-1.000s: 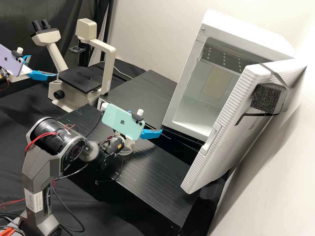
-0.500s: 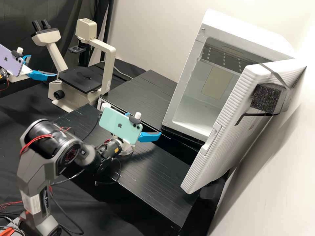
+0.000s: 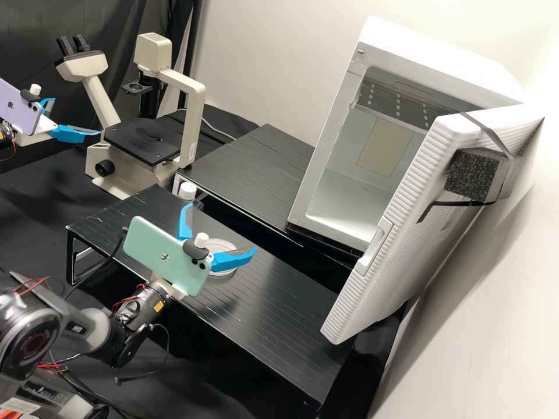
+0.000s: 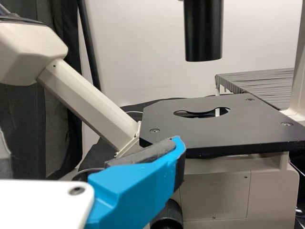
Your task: Return the petri dish to the incubator.
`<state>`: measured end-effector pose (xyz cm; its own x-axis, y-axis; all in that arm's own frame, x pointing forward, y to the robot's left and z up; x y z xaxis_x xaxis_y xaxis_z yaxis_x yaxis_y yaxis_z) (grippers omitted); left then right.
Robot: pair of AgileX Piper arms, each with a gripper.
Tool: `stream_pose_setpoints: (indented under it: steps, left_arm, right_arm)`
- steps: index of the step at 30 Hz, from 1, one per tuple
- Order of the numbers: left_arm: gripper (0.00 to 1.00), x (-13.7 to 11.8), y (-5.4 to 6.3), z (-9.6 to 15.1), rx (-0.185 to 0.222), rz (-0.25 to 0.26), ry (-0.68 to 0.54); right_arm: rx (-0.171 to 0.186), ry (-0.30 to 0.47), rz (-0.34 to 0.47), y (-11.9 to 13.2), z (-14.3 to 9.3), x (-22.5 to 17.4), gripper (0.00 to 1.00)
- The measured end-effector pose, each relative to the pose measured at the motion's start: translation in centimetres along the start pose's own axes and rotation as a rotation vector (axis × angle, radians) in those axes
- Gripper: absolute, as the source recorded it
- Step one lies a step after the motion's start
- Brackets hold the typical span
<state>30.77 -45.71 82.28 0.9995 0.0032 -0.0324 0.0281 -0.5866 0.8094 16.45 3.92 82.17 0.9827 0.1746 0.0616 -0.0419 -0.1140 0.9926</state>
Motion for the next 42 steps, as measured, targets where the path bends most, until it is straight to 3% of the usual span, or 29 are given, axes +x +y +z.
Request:
stream_pose_setpoints:
  steps: [6, 10, 12, 14, 18, 21, 25, 31, 36, 42]
  left_arm:
    - [1.0, 0.0, 0.0, 0.0, 0.0, 0.0, 0.0]
    - [1.0, 0.0, 0.0, 0.0, 0.0, 0.0, 0.0]
    - [1.0, 0.0, 0.0, 0.0, 0.0, 0.0, 0.0]
    - [1.0, 0.0, 0.0, 0.0, 0.0, 0.0, 0.0]
    - [1.0, 0.0, 0.0, 0.0, 0.0, 0.0, 0.0]
    - [1.0, 0.0, 0.0, 0.0, 0.0, 0.0, 0.0]
    - [1.0, 0.0, 0.0, 0.0, 0.0, 0.0, 0.0]
    - [1.0, 0.0, 0.0, 0.0, 0.0, 0.0, 0.0]
    - [1.0, 0.0, 0.0, 0.0, 0.0, 0.0, 0.0]
    - [1.0, 0.0, 0.0, 0.0, 0.0, 0.0, 0.0]
  right_arm:
    - [0.001, -0.085, -0.132, 0.2, 0.8, -1.1, 1.0]
    - [-0.036, -0.147, -0.18, 0.7, 1.7, -1.9, 1.0]
    - [-0.068, -0.159, -0.206, 0.8, 2.2, -2.1, 1.0]
    - [-0.076, -0.159, -0.229, 0.8, 2.7, -2.1, 1.0]
    - [-0.061, -0.15, -0.254, 0.6, 3.1, -2.0, 1.0]
    - [-0.009, -0.131, -0.27, 0.0, 2.8, -1.5, 1.0]
    - [0.021, -0.133, -0.255, -0.5, 2.8, -0.9, 1.0]
    - [0.005, -0.131, -0.234, -1.1, 2.6, -0.3, 1.0]
    - [-0.025, -0.145, -0.224, -1.3, 2.6, -0.2, 1.0]
    - [-0.088, -0.173, -0.21, -1.4, 2.5, -0.2, 1.0]
